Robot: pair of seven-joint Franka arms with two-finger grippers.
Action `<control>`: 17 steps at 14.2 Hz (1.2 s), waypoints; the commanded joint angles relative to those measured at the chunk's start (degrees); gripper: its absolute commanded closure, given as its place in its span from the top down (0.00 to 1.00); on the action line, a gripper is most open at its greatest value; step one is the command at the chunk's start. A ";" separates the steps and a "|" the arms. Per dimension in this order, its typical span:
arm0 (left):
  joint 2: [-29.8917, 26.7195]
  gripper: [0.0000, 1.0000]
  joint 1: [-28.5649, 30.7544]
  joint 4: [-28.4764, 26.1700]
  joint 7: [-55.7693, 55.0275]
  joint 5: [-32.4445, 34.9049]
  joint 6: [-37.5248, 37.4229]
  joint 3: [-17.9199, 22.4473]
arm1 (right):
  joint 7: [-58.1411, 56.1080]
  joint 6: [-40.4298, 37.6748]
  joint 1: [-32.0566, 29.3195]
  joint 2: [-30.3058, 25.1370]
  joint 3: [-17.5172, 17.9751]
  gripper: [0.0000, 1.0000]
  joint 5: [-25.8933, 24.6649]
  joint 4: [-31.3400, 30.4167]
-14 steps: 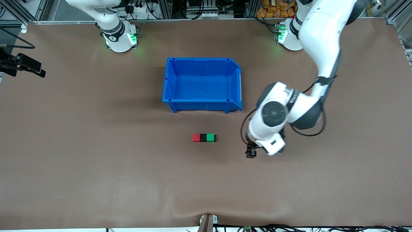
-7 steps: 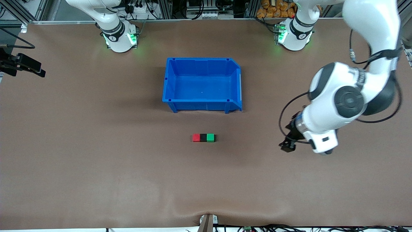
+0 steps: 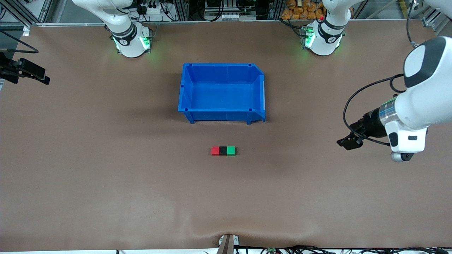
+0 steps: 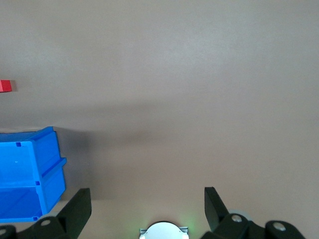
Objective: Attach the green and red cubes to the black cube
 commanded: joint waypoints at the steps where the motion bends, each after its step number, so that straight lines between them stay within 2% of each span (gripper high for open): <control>1: -2.59 0.82 1.46 -1.89 6.41 -0.21 -2.24 -1.08 | -0.57 -0.76 -0.79 0.34 0.61 1.00 -0.59 1.02; 3: -2.94 0.82 1.29 -2.07 13.42 -0.03 -3.38 -0.12 | -0.57 -0.76 -0.79 0.34 0.61 1.00 -0.59 1.02; 4: -3.90 0.82 0.59 -2.16 16.68 -0.03 -3.65 1.62 | -0.57 -0.76 -0.79 0.34 0.61 1.00 -0.59 1.02; 5: -5.22 0.82 -1.85 -2.76 19.67 -0.20 -4.09 4.86 | -0.57 -0.76 -0.79 0.34 0.52 1.00 -0.59 1.02; 9: -10.93 0.82 -15.56 -4.52 32.06 -5.11 -5.59 24.54 | -0.57 -1.11 -0.88 0.34 0.61 1.00 -0.59 1.02; 14: -20.94 0.82 -27.69 -14.70 48.31 -10.91 -5.32 43.00 | -0.48 -1.29 -0.88 0.43 0.61 1.00 -0.51 1.02; 15: -22.44 0.82 -29.28 -16.12 52.09 -11.01 -5.32 45.30 | -0.48 -1.38 -0.88 0.43 0.61 1.00 -0.51 1.02; 17: -24.21 0.82 -29.82 -16.92 55.46 -10.75 -5.50 46.03 | -0.57 -1.38 -0.88 0.43 0.52 1.00 -0.42 1.02</control>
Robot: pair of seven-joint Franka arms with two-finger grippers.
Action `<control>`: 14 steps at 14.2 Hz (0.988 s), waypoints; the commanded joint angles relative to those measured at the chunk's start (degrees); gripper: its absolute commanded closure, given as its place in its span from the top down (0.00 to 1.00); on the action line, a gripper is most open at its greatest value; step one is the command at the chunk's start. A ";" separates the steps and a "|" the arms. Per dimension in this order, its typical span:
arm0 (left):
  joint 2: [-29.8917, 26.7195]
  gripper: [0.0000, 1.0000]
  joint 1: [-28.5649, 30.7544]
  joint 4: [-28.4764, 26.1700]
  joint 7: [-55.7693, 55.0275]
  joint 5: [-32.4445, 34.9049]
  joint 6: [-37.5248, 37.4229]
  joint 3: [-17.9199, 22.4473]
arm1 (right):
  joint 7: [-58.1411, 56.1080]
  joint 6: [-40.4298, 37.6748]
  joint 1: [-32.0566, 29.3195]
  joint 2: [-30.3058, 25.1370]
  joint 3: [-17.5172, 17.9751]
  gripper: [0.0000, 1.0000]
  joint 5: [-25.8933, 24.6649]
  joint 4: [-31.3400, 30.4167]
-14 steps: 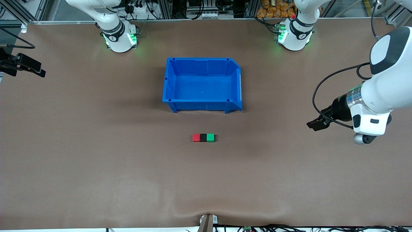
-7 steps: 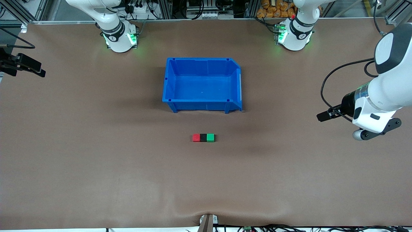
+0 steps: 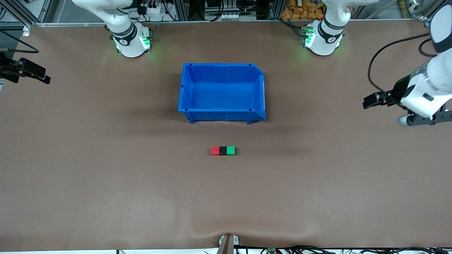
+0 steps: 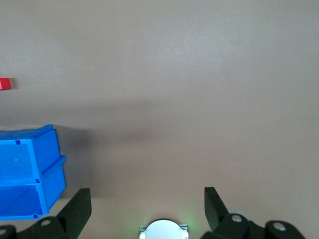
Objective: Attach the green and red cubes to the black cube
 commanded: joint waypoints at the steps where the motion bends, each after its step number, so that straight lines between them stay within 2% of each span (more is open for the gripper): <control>1: -4.57 0.82 -1.96 -3.71 3.36 -0.37 0.41 1.64 | -0.48 -1.02 -0.88 0.38 0.62 1.00 -0.42 1.02; 7: -6.68 0.82 0.05 -1.70 8.55 1.92 -1.96 -0.20 | -0.48 -1.20 -0.88 0.38 0.62 1.00 -0.24 1.02; 10: -6.60 0.82 3.74 -0.82 8.29 4.46 -2.05 -4.86 | -0.48 -1.20 -0.88 0.38 0.53 1.00 -0.24 0.94; 14: -6.77 0.82 2.78 0.76 8.12 4.74 -4.33 -4.34 | -0.48 -1.20 -0.96 0.38 0.53 1.00 -0.24 1.02</control>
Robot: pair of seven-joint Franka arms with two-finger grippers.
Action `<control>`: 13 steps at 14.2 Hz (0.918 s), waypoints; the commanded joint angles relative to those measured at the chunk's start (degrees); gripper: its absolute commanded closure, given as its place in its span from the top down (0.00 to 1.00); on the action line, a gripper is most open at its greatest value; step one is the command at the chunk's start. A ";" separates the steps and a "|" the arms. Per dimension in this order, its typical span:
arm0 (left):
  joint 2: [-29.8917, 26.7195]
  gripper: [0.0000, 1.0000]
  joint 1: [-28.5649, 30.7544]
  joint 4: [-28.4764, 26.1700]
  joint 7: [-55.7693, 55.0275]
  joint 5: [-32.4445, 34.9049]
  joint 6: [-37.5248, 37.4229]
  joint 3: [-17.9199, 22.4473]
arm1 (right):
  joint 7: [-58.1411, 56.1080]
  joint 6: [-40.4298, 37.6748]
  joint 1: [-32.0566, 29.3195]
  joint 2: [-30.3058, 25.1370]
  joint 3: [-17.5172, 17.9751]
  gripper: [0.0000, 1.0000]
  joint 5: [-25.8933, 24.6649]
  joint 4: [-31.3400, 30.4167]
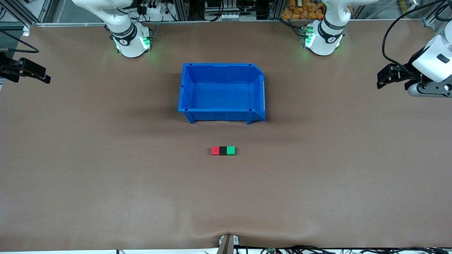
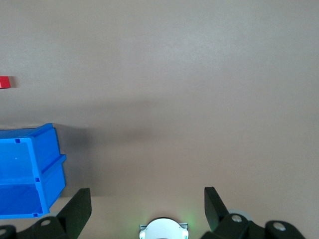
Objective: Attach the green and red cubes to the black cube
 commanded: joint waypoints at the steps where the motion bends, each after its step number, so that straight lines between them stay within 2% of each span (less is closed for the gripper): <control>1: -0.44 0.82 -0.05 1.57 0.54 0.78 -2.37 -0.25 | -0.48 -0.86 -0.96 0.38 0.56 1.00 -0.16 0.94; 13: 0.18 0.83 0.21 3.51 -0.17 0.86 -1.93 -0.34 | -0.48 -0.86 -0.96 0.46 0.56 1.00 -0.16 0.94</control>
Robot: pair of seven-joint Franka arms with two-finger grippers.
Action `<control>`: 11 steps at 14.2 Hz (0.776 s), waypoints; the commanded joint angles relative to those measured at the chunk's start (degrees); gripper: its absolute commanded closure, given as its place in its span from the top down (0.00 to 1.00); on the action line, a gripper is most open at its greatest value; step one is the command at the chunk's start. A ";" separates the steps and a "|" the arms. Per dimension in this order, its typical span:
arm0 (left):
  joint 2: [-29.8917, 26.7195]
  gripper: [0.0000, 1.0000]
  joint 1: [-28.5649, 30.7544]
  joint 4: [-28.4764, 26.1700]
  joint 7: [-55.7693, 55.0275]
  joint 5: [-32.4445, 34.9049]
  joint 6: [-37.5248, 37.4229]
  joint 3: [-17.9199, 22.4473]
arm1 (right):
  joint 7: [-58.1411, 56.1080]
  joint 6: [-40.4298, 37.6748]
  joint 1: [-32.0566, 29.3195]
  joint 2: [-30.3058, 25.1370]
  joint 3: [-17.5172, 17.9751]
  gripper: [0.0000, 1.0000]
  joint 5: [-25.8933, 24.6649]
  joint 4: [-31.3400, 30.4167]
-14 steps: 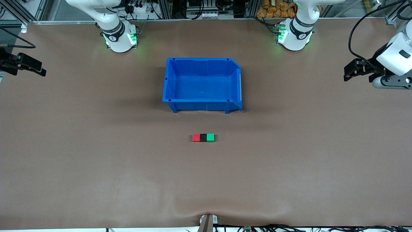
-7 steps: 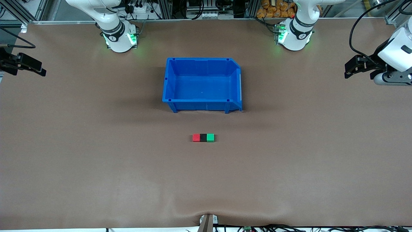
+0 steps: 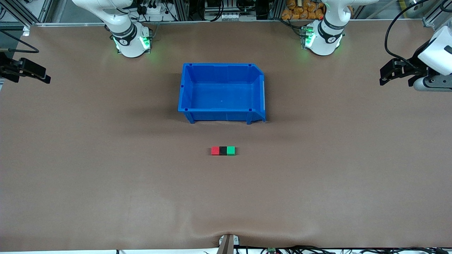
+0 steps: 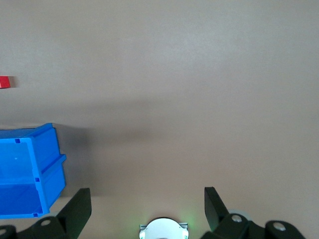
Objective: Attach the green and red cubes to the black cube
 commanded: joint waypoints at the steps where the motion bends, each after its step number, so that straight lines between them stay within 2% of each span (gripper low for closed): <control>1: 0.09 0.83 0.43 1.15 0.35 0.85 -0.91 -0.36 | -0.48 -0.84 -0.96 0.44 0.57 1.00 -0.16 0.94; 11: 0.70 0.83 -0.01 1.14 -3.34 0.15 -1.00 -0.80 | -0.48 -0.84 -1.05 0.44 0.48 1.00 -0.16 1.02</control>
